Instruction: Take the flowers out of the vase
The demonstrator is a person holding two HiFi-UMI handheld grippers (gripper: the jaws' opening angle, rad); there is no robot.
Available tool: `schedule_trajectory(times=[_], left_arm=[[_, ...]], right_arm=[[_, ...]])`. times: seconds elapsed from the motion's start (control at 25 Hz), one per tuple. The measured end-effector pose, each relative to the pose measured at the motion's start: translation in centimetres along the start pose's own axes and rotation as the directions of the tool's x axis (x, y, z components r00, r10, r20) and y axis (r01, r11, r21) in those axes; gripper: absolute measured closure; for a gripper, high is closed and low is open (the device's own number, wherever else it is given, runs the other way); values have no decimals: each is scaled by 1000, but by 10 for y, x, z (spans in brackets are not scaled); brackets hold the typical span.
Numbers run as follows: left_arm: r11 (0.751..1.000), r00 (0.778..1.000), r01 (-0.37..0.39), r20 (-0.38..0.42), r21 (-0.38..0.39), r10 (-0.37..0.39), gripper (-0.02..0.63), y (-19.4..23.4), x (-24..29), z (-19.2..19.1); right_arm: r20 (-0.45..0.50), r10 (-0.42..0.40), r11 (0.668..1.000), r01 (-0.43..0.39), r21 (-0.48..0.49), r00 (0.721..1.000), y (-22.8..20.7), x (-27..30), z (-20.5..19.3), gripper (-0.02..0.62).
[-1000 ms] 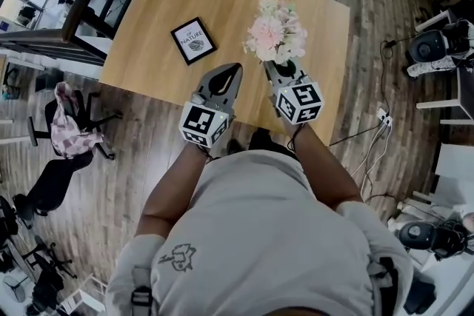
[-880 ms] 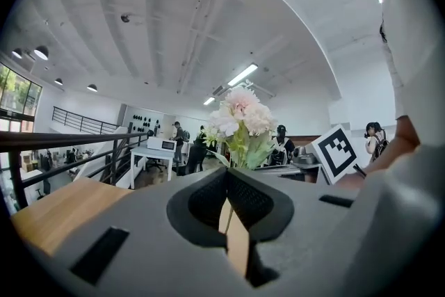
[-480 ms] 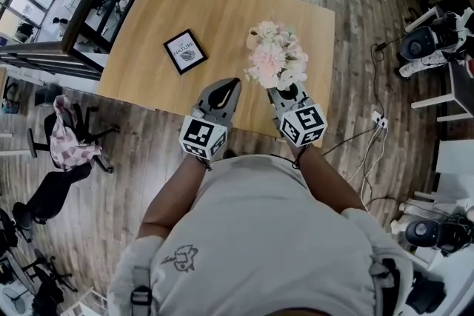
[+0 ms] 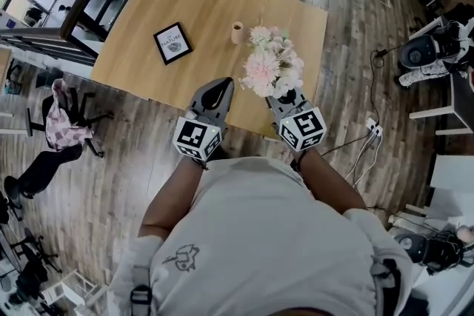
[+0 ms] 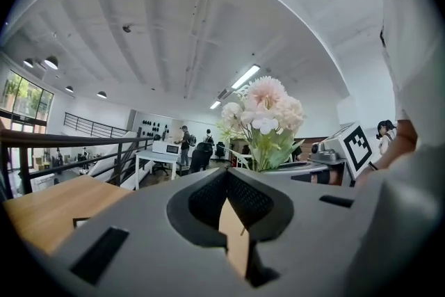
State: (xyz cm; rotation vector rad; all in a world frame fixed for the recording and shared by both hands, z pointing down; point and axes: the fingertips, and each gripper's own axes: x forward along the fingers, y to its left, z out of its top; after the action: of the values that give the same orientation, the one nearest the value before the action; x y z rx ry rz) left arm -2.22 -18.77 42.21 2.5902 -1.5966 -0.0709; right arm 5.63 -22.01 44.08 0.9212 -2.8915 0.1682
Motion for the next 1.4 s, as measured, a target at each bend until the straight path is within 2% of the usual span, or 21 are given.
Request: schedule_trajectory(times=[0.28,0.56,0.84,1.4], left_arm=[[998,998,-56,-19,12,56,601,-45,-9,-7],[999,999,-40,-31,21,40,601,-64,-27,-8],[999,999,11,-31,40,-10,601,-81,-62,-5],[994,995,97,-44,47,-95,603,-116,-180,-10]], right_arm=[[4,48,998,-48,27,999,-11,-43,-11,543],[19,50,998,-51,46,999,7,-61,-15,543],[40,32,998,-34,56,999,46,-84,-18,543],[55,-28,997,24,79,998,149,-130,-27,544]])
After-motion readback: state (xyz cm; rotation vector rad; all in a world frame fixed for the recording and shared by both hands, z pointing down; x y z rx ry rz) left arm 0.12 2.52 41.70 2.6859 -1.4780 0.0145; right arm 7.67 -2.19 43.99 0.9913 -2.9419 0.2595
